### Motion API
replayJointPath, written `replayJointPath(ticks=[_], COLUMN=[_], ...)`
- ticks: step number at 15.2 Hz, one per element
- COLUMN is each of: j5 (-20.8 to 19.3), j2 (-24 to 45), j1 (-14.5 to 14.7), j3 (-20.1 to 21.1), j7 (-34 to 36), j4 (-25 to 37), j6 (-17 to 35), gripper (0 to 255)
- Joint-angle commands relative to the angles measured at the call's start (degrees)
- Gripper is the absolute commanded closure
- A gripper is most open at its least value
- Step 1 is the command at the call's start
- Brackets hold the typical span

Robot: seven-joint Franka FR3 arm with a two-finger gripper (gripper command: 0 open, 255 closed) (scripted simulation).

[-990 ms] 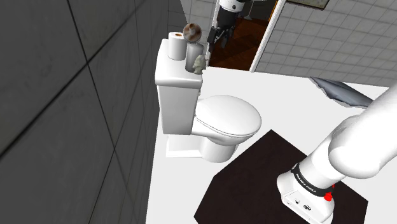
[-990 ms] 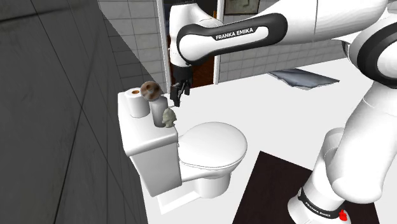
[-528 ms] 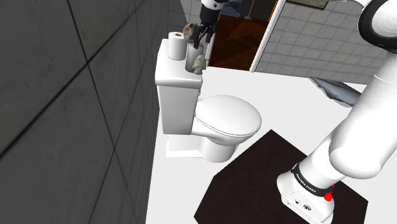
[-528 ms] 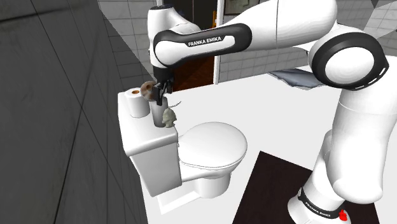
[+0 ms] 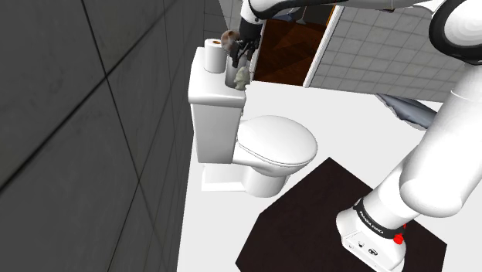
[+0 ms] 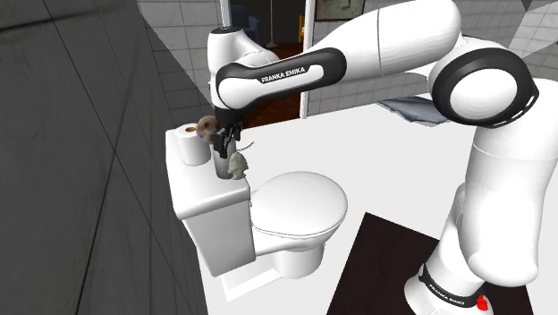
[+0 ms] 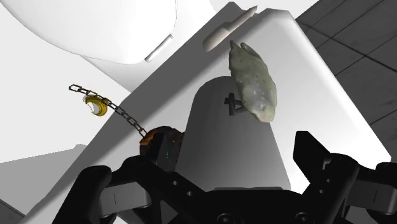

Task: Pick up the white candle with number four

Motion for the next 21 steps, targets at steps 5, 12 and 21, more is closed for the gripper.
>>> replayJointPath(ticks=[5, 12, 21], j5=[0.0, 0.1, 0.3], j2=[-0.1, -0.2, -0.3], j1=[0.0, 0.0, 0.1], j3=[0.0, 0.0, 0.1], j7=[0.0, -0.1, -0.7], j4=[-0.4, 1.0, 7.8], j6=[0.3, -1.1, -8.0], gripper=[255, 255, 255])
